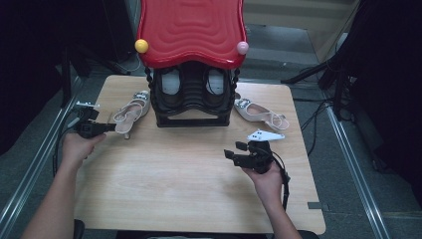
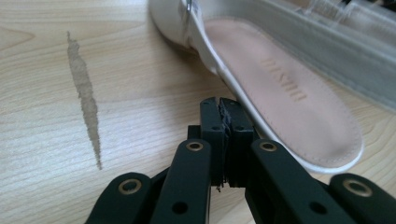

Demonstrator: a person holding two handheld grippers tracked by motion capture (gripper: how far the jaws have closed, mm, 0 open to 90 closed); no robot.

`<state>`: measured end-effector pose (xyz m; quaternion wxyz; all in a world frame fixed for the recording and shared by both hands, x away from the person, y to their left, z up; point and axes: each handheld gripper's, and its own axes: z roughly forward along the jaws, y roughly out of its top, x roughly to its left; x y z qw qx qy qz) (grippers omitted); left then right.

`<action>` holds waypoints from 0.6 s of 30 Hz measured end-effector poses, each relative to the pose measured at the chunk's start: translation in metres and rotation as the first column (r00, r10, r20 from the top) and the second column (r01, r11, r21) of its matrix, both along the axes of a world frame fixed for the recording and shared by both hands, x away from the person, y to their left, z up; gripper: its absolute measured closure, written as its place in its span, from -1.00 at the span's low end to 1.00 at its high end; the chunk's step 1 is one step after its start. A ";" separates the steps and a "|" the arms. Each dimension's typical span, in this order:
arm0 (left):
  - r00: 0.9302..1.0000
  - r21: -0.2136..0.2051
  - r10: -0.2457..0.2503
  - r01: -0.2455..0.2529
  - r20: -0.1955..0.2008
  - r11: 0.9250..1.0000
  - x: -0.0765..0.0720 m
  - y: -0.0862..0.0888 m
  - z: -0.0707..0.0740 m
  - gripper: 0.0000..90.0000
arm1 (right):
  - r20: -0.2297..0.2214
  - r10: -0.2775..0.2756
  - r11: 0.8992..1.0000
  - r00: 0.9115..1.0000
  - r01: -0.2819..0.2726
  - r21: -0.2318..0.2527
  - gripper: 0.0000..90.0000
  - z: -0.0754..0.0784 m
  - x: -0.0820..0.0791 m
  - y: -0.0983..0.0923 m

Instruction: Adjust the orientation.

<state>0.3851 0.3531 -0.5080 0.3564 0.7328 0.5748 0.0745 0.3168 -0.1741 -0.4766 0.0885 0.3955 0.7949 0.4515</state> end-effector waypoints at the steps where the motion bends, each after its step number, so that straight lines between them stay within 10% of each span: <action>1: 1.000 0.006 -0.009 0.009 -0.006 1.000 0.000 -0.001 0.001 0.99 | -0.003 0.000 1.000 1.000 0.000 0.002 -0.05 0.000 0.000 0.000; 18: 0.997 0.000 0.055 -0.055 -0.062 0.998 0.003 -0.010 0.009 0.67 | 0.007 0.002 1.000 1.000 -0.002 -0.003 -0.05 0.000 0.000 0.000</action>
